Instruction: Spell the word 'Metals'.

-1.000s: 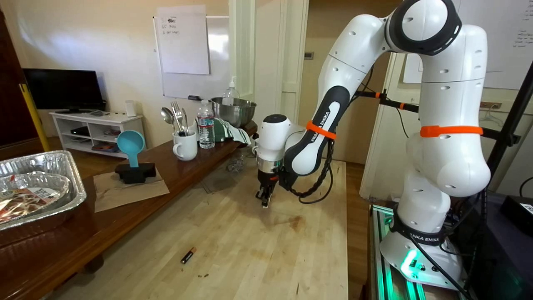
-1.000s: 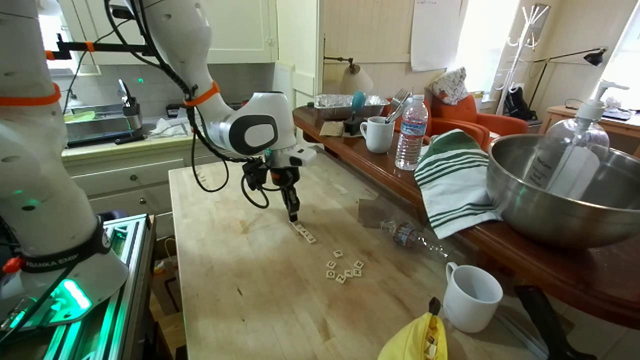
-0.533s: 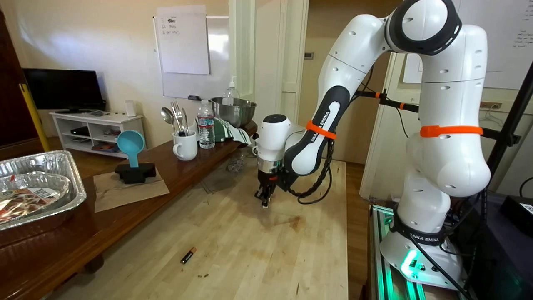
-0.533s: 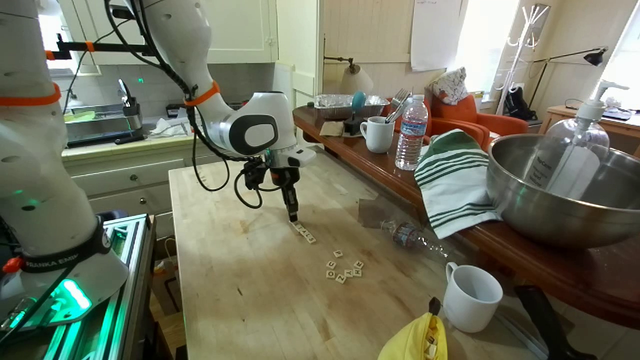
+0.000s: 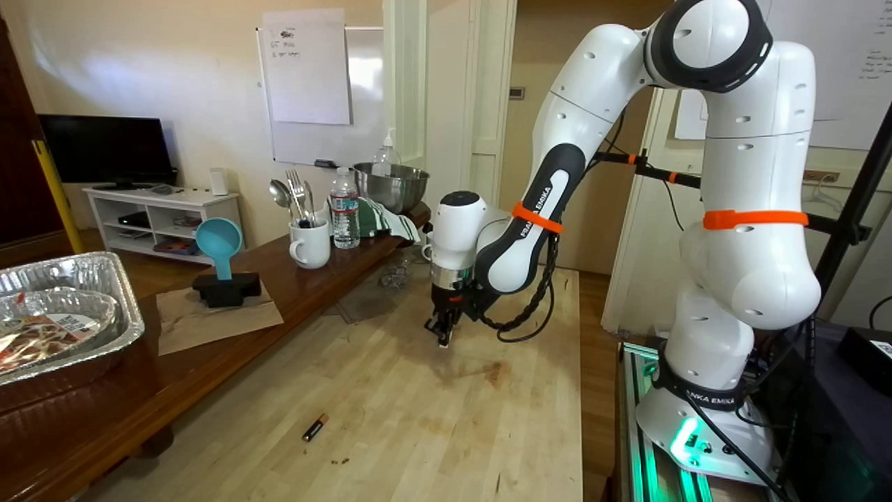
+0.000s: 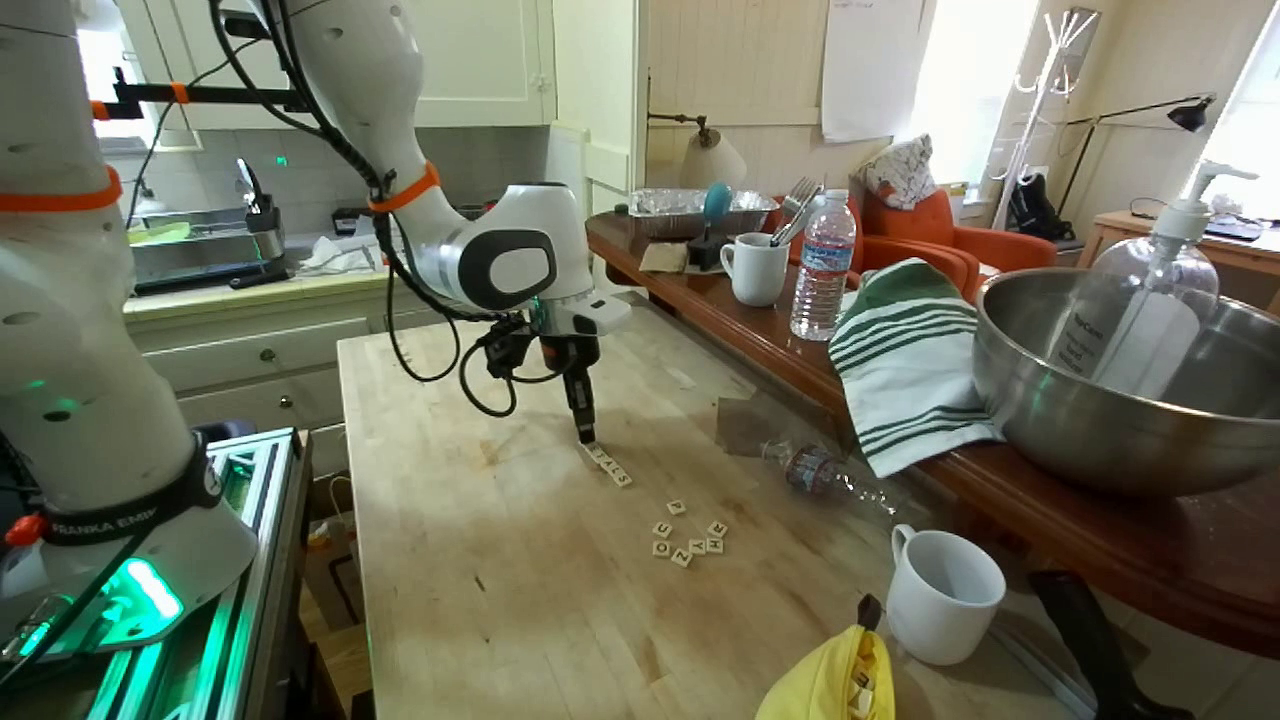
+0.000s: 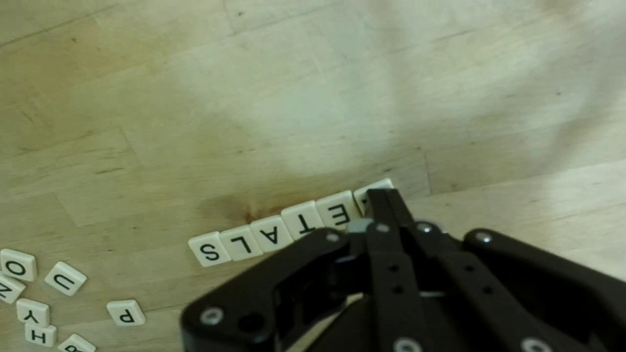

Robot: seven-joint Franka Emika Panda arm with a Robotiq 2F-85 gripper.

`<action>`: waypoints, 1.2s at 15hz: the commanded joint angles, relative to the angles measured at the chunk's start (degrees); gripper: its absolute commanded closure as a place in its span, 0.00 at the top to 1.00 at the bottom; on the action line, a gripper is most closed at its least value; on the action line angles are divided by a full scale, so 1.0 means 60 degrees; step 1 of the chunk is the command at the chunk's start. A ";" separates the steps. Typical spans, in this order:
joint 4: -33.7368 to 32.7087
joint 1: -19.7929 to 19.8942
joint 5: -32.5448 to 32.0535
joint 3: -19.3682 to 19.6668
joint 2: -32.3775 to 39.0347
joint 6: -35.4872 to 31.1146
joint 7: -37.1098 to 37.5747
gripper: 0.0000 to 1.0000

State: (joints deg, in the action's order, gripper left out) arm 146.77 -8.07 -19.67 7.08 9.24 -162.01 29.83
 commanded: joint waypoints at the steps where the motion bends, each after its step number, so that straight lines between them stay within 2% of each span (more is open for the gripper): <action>1: -0.0122 -0.0118 -0.0198 0.0077 0.0235 0.0136 0.0348 0.00; 18: -0.0101 -0.0034 0.0006 0.0017 0.0005 0.0273 0.0115 0.00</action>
State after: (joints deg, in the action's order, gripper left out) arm 146.62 -8.06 -19.64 7.09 9.31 -162.01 30.08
